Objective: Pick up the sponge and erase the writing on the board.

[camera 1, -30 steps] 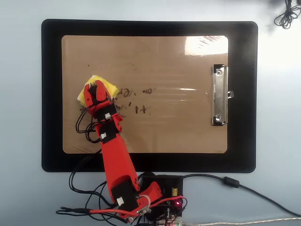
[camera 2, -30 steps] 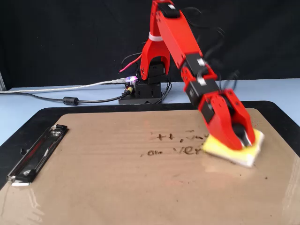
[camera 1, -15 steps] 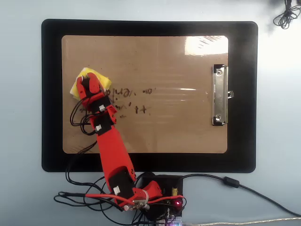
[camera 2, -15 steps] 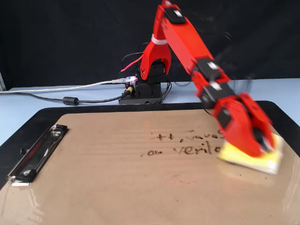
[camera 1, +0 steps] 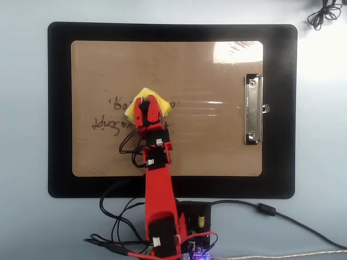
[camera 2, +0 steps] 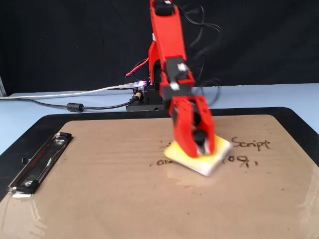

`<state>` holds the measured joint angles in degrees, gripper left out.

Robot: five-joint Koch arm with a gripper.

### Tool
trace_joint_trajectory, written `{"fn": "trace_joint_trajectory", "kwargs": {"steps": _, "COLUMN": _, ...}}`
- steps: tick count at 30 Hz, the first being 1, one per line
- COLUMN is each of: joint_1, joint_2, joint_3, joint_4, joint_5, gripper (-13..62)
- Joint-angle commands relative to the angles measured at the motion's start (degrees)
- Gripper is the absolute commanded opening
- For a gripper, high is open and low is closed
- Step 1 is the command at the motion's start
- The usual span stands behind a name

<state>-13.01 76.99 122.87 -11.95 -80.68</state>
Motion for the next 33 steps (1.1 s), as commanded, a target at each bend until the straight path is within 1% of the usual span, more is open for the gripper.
{"fn": "trace_joint_trajectory", "kwargs": {"steps": 1, "joint_1": -0.2, "joint_2": -11.2, "joint_3": -9.8, "joint_4": -0.1, "joint_5": 1.5, "gripper": -7.9}}
{"fn": "trace_joint_trajectory", "kwargs": {"steps": 3, "joint_1": 0.0, "joint_2": -22.7, "joint_3": -22.0, "joint_4": -1.8, "joint_5": 1.5, "gripper": -7.9}}
{"fn": "trace_joint_trajectory", "kwargs": {"steps": 5, "joint_1": -0.2, "joint_2": -28.9, "joint_3": -29.4, "joint_4": -2.5, "joint_5": 1.4, "gripper": -7.9}}
{"fn": "trace_joint_trajectory", "kwargs": {"steps": 7, "joint_1": 0.4, "joint_2": -24.3, "joint_3": -22.7, "joint_4": -3.3, "joint_5": 1.2, "gripper": -7.9}}
{"fn": "trace_joint_trajectory", "kwargs": {"steps": 10, "joint_1": 1.7, "joint_2": -9.8, "joint_3": -7.6, "joint_4": -3.4, "joint_5": 1.3, "gripper": -7.9}}
{"fn": "trace_joint_trajectory", "kwargs": {"steps": 11, "joint_1": 2.7, "joint_2": -6.0, "joint_3": -3.8, "joint_4": -3.5, "joint_5": 1.5, "gripper": -7.9}}
{"fn": "trace_joint_trajectory", "kwargs": {"steps": 12, "joint_1": 4.0, "joint_2": -4.6, "joint_3": -1.8, "joint_4": -3.7, "joint_5": 1.8, "gripper": -7.9}}
{"fn": "trace_joint_trajectory", "kwargs": {"steps": 14, "joint_1": 6.5, "joint_2": -8.8, "joint_3": -5.8, "joint_4": -5.4, "joint_5": 1.9, "gripper": -7.9}}
{"fn": "trace_joint_trajectory", "kwargs": {"steps": 17, "joint_1": 10.8, "joint_2": -21.8, "joint_3": -17.1, "joint_4": -10.0, "joint_5": 2.1, "gripper": -7.9}}
{"fn": "trace_joint_trajectory", "kwargs": {"steps": 18, "joint_1": 11.4, "joint_2": -24.3, "joint_3": -19.5, "joint_4": -11.3, "joint_5": 2.1, "gripper": -7.9}}
{"fn": "trace_joint_trajectory", "kwargs": {"steps": 19, "joint_1": 12.0, "joint_2": -23.8, "joint_3": -18.9, "joint_4": -11.5, "joint_5": 2.2, "gripper": -7.9}}
{"fn": "trace_joint_trajectory", "kwargs": {"steps": 21, "joint_1": 12.1, "joint_2": -15.6, "joint_3": -9.1, "joint_4": -11.7, "joint_5": 2.4, "gripper": -7.9}}
{"fn": "trace_joint_trajectory", "kwargs": {"steps": 25, "joint_1": 11.8, "joint_2": 14.2, "joint_3": 19.9, "joint_4": -10.6, "joint_5": 2.0, "gripper": -7.9}}
{"fn": "trace_joint_trajectory", "kwargs": {"steps": 26, "joint_1": 11.7, "joint_2": 18.5, "joint_3": 24.7, "joint_4": -10.4, "joint_5": 2.0, "gripper": -7.9}}
{"fn": "trace_joint_trajectory", "kwargs": {"steps": 27, "joint_1": 11.7, "joint_2": 17.0, "joint_3": 23.6, "joint_4": -10.5, "joint_5": 1.9, "gripper": -7.9}}
{"fn": "trace_joint_trajectory", "kwargs": {"steps": 28, "joint_1": 11.7, "joint_2": 12.6, "joint_3": 20.1, "joint_4": -10.7, "joint_5": 1.9, "gripper": -7.9}}
{"fn": "trace_joint_trajectory", "kwargs": {"steps": 32, "joint_1": 12.0, "joint_2": -16.1, "joint_3": -5.9, "joint_4": -15.2, "joint_5": 2.3, "gripper": -7.9}}
{"fn": "trace_joint_trajectory", "kwargs": {"steps": 33, "joint_1": 11.8, "joint_2": -21.2, "joint_3": -11.0, "joint_4": -16.7, "joint_5": 2.5, "gripper": -7.9}}
